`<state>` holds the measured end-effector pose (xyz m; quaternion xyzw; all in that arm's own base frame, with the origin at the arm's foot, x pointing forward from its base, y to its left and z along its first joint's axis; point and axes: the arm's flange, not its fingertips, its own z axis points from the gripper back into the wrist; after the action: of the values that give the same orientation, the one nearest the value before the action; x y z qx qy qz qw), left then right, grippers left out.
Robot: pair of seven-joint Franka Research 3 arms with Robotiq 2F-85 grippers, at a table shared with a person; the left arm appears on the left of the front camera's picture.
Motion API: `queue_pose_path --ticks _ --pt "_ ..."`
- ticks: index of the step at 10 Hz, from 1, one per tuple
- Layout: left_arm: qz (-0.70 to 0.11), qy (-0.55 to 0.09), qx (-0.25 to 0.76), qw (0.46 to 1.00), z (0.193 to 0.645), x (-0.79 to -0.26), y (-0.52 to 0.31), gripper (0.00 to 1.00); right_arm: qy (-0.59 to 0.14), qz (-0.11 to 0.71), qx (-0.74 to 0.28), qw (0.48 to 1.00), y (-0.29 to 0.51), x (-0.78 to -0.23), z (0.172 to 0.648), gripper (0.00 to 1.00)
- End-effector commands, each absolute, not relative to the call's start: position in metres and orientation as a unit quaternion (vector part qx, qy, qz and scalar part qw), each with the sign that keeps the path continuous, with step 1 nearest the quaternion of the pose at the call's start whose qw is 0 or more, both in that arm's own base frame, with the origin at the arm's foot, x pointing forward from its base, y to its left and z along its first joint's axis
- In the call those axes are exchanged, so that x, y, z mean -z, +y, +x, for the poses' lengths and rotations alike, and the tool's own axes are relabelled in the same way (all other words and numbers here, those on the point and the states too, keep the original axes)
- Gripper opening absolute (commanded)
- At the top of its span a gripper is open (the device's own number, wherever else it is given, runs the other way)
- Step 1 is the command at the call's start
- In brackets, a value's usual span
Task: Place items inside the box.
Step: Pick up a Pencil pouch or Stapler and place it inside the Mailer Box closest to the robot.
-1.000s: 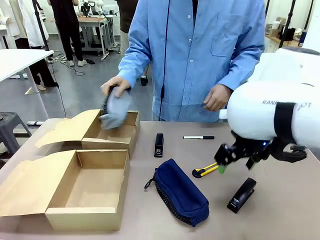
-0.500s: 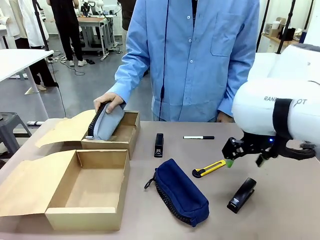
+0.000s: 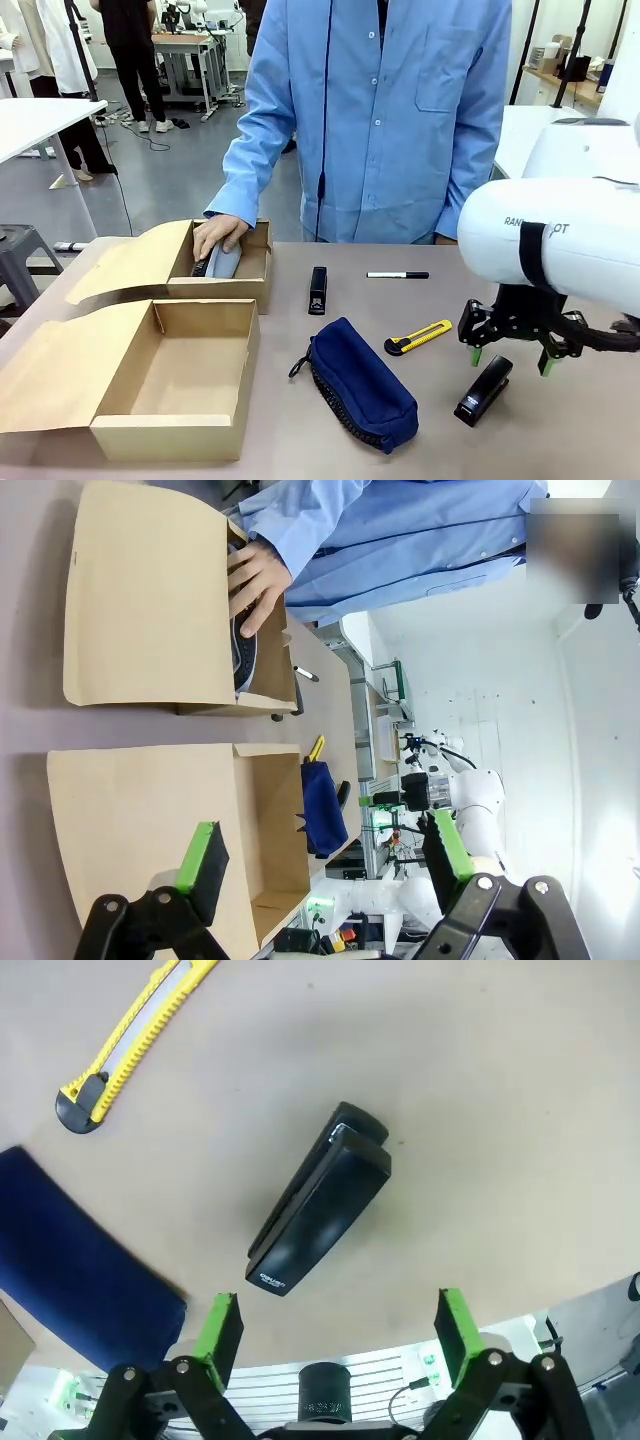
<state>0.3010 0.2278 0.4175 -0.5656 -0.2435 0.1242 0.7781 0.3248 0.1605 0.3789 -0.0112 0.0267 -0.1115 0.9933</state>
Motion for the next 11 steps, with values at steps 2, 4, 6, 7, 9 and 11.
queue_pose_path --ticks 2,4,6,7,9,11 --pt "-0.571 -0.254 -0.116 0.772 0.301 -0.419 0.228 1.00 0.034 0.005 0.070 0.997 0.167 -0.372 0.335 1.00" --pt "-0.571 -0.254 -0.116 0.772 0.301 -0.419 0.228 1.00 0.059 0.010 0.042 0.997 0.172 -0.349 0.337 1.00" --pt "-0.571 -0.254 -0.116 0.772 0.301 -0.419 0.228 1.00 0.044 0.011 0.060 0.997 0.174 -0.341 0.335 1.00" --pt "-0.571 -0.254 -0.116 0.772 0.301 -0.419 0.228 1.00 0.040 0.015 0.089 0.995 0.173 -0.344 0.335 1.00" --pt "-0.571 -0.254 -0.116 0.772 0.301 -0.419 0.228 1.00 0.076 -0.016 0.305 0.949 0.173 -0.341 0.336 1.00" --pt "-0.571 -0.254 -0.116 0.772 0.301 -0.419 0.228 1.00 0.083 0.000 0.367 0.926 0.168 -0.328 0.343 1.00"
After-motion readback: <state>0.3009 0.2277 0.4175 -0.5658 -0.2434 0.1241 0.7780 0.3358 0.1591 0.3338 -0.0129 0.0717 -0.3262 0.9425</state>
